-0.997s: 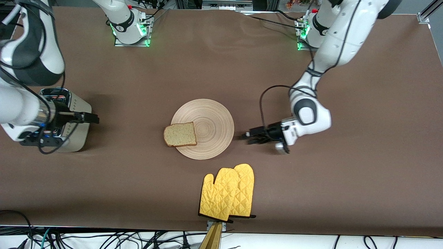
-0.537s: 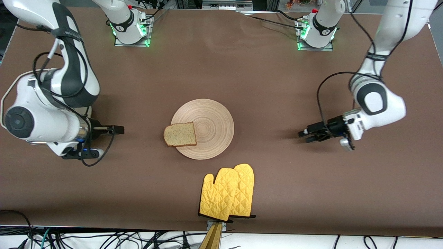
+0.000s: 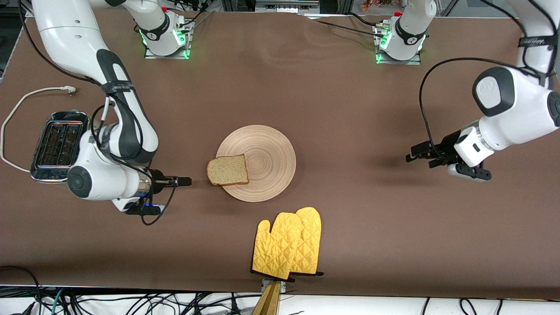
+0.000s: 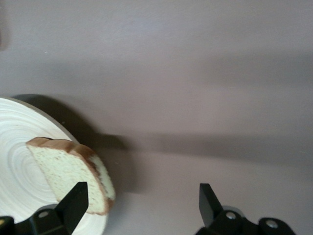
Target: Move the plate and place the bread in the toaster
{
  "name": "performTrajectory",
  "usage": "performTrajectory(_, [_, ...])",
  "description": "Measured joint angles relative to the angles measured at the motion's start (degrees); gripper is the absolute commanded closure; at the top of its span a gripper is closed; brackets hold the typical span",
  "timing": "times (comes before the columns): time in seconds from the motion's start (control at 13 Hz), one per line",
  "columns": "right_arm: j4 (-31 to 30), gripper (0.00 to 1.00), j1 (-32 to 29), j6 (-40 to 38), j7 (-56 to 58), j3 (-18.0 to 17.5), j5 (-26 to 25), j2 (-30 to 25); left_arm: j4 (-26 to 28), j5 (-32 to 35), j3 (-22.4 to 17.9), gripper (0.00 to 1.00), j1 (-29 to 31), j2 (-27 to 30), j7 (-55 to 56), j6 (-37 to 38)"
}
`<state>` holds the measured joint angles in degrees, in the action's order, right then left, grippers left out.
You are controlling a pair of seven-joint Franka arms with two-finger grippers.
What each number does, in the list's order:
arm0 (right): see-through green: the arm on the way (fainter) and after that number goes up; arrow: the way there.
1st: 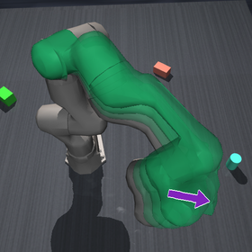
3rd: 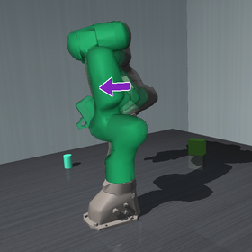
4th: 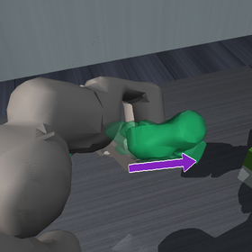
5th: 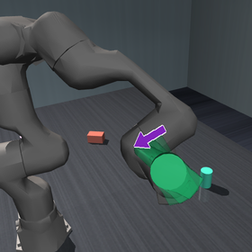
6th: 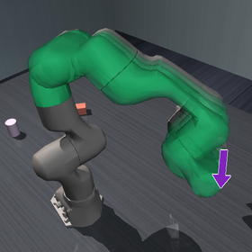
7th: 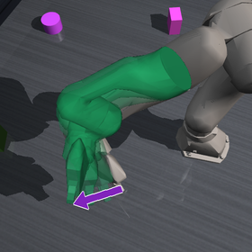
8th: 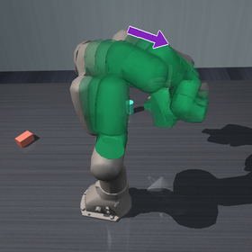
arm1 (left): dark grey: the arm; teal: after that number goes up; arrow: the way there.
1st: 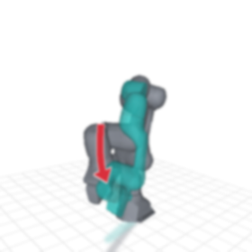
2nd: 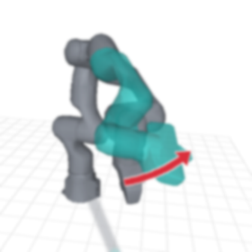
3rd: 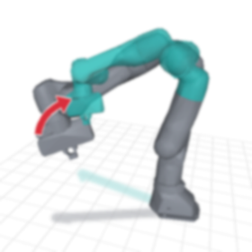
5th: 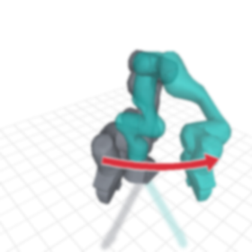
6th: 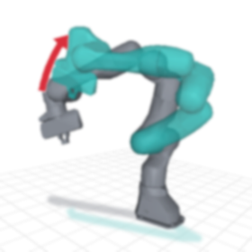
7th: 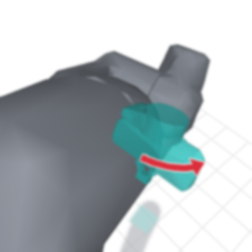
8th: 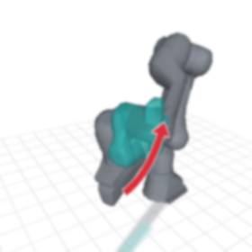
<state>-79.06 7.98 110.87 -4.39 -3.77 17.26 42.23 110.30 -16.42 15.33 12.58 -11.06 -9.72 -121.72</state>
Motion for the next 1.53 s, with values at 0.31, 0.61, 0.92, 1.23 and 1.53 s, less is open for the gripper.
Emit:
performTrajectory(0.31, [0.0,0.0,0.6,1.3,4.9,-0.5,7.7,2.0,-2.6,14.4,-0.1,0.0,-1.1,8.4,5.3,11.9])
performTrajectory(0.61, [-0.1,0.0,-0.1,1.4,12.1,-0.4,14.8,4.1,-6.2,18.7,-2.5,0.0,-1.2,12.7,5.6,22.7])
performTrajectory(0.92, [-0.1,0.0,-0.2,1.8,14.3,-0.5,16.9,5.2,-15.0,18.6,-4.0,0.0,-1.2,13.0,9.2,35.6])
performTrajectory(1.23, [-0.1,0.0,-0.1,2.1,15.8,-0.5,18.7,5.9,-16.6,17.8,-5.3,0.0,-1.3,12.9,11.5,37.3])
performTrajectory(1.53, [-0.1,0.02,0.1,2.3,16.0,-0.6,19.6,6.4,-17.3,17.3,-10.2,0.0,-6.5,12.9,11.8,37.6])
